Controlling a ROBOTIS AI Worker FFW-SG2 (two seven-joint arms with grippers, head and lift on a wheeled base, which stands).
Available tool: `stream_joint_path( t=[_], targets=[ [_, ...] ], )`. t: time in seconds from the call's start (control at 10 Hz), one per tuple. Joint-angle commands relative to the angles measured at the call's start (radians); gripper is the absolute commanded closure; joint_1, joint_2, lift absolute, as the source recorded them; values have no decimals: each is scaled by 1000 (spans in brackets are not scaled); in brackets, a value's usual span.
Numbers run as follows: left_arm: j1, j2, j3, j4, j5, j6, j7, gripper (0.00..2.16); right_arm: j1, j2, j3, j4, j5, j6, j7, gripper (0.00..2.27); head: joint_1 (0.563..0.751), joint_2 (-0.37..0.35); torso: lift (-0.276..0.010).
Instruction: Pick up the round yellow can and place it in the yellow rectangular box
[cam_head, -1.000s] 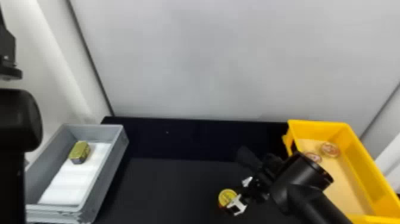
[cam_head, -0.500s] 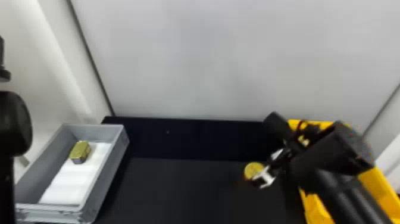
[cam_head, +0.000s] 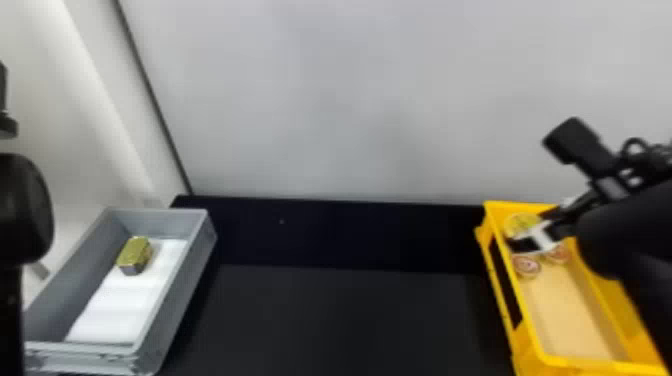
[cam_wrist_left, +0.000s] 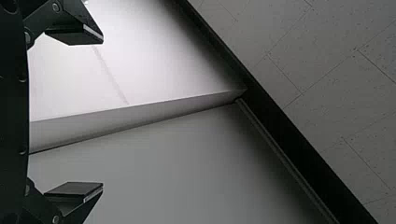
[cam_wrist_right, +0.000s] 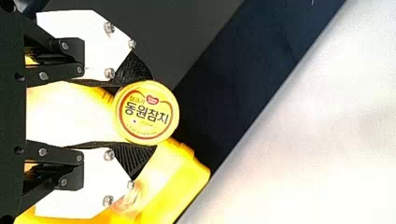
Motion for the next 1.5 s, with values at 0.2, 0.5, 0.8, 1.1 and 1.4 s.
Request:
stream_joint_path(
  t=[0.2,0.5,0.8,1.1,1.4],
  targets=[
    [-2,-5,-2,0,0,0,0,162,89,-60,-255,16,19,-27,-81,725,663,54,-10],
    [-2,-5,-4,2,0,-3,-1,162,131,-29,-400,114,-139,-129,-328,725,663,54,-10],
    [-2,-1,-7,6,0,-9,-4,162,131,-5,-515,342,-709,-230,-727,725,663,54,-10],
    [1,4,-8,6,0,-12,-4,162,119,-26,-497,577,-1146,-356,-943,725,663,54,-10],
    [-2,4,-10,8,0,-14,-4,159,115,-26,-468,652,-1192,-365,-989,733,663,54,-10]
  ],
)
